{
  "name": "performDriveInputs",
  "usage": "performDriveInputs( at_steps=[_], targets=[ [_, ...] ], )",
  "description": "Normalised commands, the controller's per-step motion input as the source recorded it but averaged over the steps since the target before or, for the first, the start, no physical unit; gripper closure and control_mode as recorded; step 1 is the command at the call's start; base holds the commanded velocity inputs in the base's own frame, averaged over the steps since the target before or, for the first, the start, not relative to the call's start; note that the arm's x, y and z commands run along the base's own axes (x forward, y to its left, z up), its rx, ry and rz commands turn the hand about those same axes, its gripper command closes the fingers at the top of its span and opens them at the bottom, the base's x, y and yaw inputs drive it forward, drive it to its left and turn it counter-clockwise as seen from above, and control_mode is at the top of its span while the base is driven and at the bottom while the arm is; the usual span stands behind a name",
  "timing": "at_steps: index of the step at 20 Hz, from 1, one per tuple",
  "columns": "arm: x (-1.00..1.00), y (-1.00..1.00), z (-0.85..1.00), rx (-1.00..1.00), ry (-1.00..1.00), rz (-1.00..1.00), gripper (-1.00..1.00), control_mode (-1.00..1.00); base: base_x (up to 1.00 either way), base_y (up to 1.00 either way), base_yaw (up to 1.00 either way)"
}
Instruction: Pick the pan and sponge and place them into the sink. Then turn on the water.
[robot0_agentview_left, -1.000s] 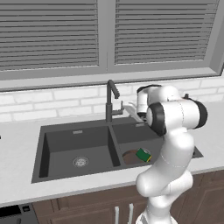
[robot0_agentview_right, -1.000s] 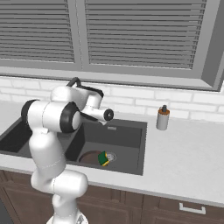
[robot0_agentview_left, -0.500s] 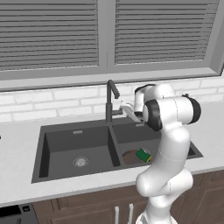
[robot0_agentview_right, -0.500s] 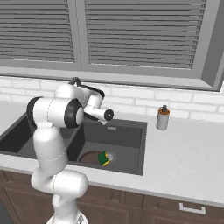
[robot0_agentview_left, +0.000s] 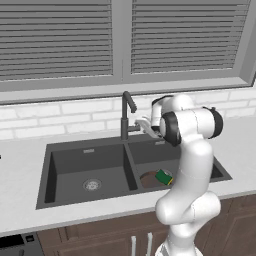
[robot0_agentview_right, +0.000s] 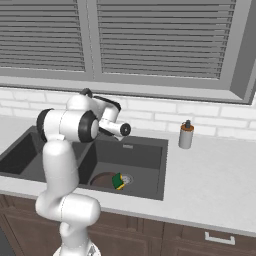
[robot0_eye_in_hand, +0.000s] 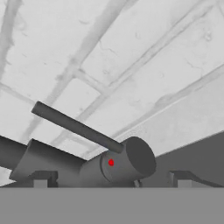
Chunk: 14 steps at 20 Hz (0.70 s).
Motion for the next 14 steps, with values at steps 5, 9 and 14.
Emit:
performDriveInputs(
  at_steps=[5, 9, 14],
  targets=[
    [0.19, 0.02, -0.13, 0.0, 0.0, 0.0, -1.0, -1.0, 0.0, 0.0, 0.0],
    [0.19, 0.0, -0.08, 0.0, 0.0, 0.0, -1.0, -1.0, 0.0, 0.0, 0.0],
    [0.1, 0.0, -0.02, 0.0, 0.0, 0.0, -1.0, -1.0, 0.0, 0.0, 0.0]
  ],
)
